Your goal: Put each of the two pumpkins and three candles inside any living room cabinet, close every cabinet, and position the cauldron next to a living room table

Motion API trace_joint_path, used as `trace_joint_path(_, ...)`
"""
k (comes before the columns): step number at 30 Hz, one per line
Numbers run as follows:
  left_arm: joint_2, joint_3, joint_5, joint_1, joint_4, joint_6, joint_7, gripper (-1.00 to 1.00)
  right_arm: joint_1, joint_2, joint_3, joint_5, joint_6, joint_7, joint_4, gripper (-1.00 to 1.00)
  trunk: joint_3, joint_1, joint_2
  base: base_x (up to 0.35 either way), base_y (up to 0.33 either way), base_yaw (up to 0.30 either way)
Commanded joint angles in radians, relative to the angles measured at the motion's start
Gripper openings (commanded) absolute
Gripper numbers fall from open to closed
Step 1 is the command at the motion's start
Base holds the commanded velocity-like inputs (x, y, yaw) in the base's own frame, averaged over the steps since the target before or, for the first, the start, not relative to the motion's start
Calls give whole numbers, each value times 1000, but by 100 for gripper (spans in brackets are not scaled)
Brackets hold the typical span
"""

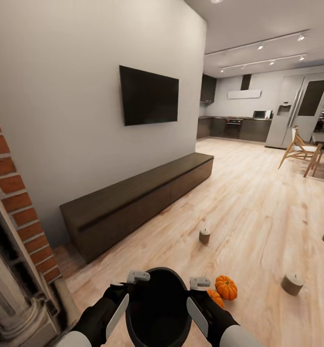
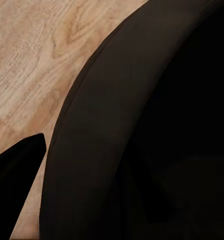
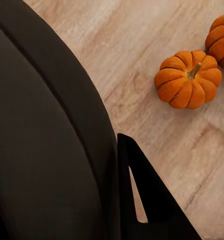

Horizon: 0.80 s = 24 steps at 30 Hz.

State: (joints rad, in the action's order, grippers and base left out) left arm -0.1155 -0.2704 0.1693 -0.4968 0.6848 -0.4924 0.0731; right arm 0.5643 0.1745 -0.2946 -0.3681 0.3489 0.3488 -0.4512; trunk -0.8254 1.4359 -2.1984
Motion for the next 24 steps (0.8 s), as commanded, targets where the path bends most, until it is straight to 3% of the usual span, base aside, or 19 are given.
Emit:
trace_joint_path(1,2,-4,24,0,1,-5,9,-100,2,0,-3,6,-1,7,-26,-100,-1,-1,-1,-263,0,-249)
trace_joint_path(24,2,-5,24,0,4,-5,9,-100,2,0,-3,6,-1,4,-26,-100,-1,-1,-1,-270,0,-252)
